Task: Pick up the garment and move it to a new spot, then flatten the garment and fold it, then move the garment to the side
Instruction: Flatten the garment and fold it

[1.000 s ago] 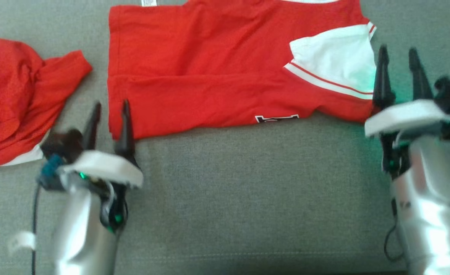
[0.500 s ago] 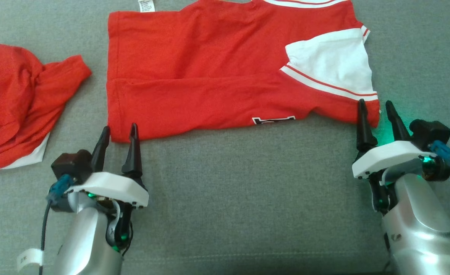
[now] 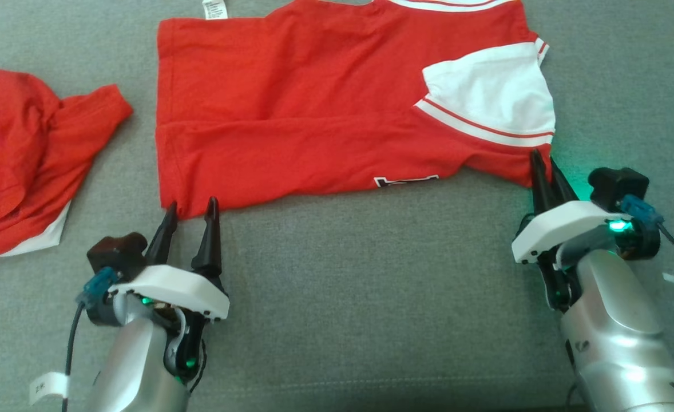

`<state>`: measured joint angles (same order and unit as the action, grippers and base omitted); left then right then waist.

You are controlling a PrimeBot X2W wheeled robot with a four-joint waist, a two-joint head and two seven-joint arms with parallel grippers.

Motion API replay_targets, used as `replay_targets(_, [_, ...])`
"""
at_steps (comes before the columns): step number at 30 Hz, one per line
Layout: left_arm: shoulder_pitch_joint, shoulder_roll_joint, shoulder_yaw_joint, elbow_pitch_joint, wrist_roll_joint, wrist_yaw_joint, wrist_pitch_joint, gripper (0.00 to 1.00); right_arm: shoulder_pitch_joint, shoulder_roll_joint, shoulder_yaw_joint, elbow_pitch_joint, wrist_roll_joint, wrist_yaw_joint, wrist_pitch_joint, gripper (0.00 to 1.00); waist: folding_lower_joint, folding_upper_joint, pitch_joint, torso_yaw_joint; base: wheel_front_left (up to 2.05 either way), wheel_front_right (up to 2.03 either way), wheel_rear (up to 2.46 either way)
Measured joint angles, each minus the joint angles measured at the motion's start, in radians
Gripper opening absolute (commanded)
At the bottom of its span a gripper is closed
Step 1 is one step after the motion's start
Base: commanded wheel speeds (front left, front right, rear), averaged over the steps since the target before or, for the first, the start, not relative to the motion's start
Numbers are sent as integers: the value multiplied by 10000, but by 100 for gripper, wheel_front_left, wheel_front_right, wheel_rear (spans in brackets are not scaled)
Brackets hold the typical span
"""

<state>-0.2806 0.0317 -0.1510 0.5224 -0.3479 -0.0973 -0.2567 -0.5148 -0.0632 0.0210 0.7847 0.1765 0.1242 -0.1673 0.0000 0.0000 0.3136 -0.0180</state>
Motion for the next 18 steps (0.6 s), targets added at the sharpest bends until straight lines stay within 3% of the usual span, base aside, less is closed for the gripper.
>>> replay_targets(12, [-959, -6, 105, 1572, -42, 539, -182, 100, -116, 0, 621, -167, 454, 0, -115, 0, 0, 0, 88, -314, 0, 0, 0])
replay_targets(13, [-1059, -8, 96, 1760, -61, 541, -194, 78, -121, 0, 656, -205, 489, 0, -117, 0, 0, 0, 75, -326, 0, 0, 0])
replay_targets(14, [-1166, -6, 92, 1967, -69, 554, -226, 35, -122, 0, 675, -251, 535, 0, -117, 0, 0, 0, 55, -331, 0, 0, 0])
replay_targets(15, [-1246, 0, 81, 2146, -69, 556, -240, 0, -123, 0, 690, -291, 541, 0, -119, 0, 0, 0, 29, -333, 0, 0, 0])
replay_targets(18, [-1413, 50, 58, 2552, -234, 516, -236, 0, -124, 2, 708, -368, 631, 0, -194, 0, 0, 0, -95, -323, 0, 0, 0])
